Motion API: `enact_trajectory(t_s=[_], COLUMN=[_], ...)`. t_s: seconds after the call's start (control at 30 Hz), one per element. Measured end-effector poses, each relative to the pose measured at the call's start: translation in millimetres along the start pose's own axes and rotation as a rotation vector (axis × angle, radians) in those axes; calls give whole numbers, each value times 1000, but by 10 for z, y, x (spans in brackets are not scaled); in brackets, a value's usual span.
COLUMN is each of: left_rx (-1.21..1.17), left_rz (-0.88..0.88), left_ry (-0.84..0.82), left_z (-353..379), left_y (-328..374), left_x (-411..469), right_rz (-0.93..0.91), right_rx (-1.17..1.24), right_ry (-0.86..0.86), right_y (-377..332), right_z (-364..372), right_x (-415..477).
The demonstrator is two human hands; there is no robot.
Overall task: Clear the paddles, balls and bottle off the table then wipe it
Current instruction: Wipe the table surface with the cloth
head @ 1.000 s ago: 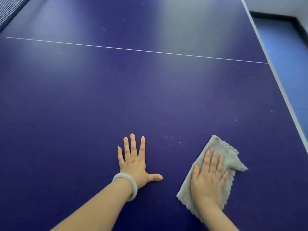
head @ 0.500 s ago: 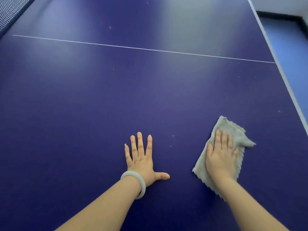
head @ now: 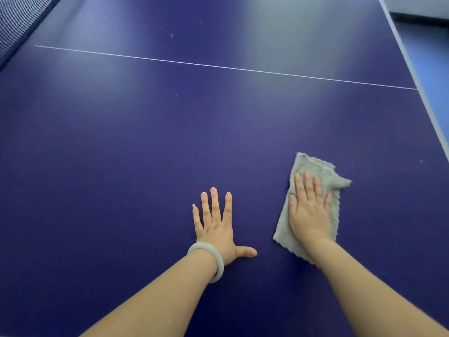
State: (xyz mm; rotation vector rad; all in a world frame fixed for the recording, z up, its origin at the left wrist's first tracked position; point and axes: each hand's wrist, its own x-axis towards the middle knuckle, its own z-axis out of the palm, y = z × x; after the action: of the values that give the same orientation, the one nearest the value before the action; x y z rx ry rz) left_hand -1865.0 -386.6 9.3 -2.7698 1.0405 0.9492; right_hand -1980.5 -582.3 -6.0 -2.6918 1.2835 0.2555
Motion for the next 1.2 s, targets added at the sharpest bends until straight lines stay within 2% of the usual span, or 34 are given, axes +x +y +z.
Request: enact_trajectory(t_s=[0.1, 0.23, 0.3, 0.37, 0.43, 0.5, 0.57, 0.63, 0.7, 0.77, 0.83, 0.9, 0.93, 1.07, 1.2], left_rx=[-1, -5, -12, -18, -16, -14, -8, -2, 0, -4, -17, -24, -27, -27, -75], left_rz=[-2, 11, 18, 16, 12, 10, 9, 7, 5, 12, 16, 6, -2, -32, -100], left_ry=[7, 5, 9, 6, -9, -17, -7, 5, 15, 22, 22, 26, 26, 10, 19], left_z=[17, 13, 8, 1, -4, 0, 8, 15, 18, 13, 8, 18, 19, -22, -129], left_y=[0, -5, -12, -13, -12, -7, -8, -10, -13, -16, -22, -25, -18, 19, 160], left_x=[19, 14, 5, -4, 0, 10, 16, 21, 23, 15, 3, 5, 4, -20, -88], right_rz=[25, -341, -497, -559, -460, -227, 8, 106, 16, -202, -420, -540, -529, -223, -244], right_rx=[6, -89, -111, -126, -112, -82, -6, 22, -28, -51, -74, -111, -111, -44, -54], right_ry=[71, 60, 34, 12, -2, -20, -23, 9, 53, 47, 10, -7, -8, 14, 5], right_y=[40, -141, -280, -355, -303, -142, -10, -67, -257, -396, -342, -76, 105, 781, 995], right_z=[118, 217, 166, 81, 3, -57, -55, 11, 115, 161, 121, 53, 19, -110, -151], right_x=[-521, -893, -710, -381, -19, 231, 217, -25, -370, -586, -565, -393, -301, -42, 39])
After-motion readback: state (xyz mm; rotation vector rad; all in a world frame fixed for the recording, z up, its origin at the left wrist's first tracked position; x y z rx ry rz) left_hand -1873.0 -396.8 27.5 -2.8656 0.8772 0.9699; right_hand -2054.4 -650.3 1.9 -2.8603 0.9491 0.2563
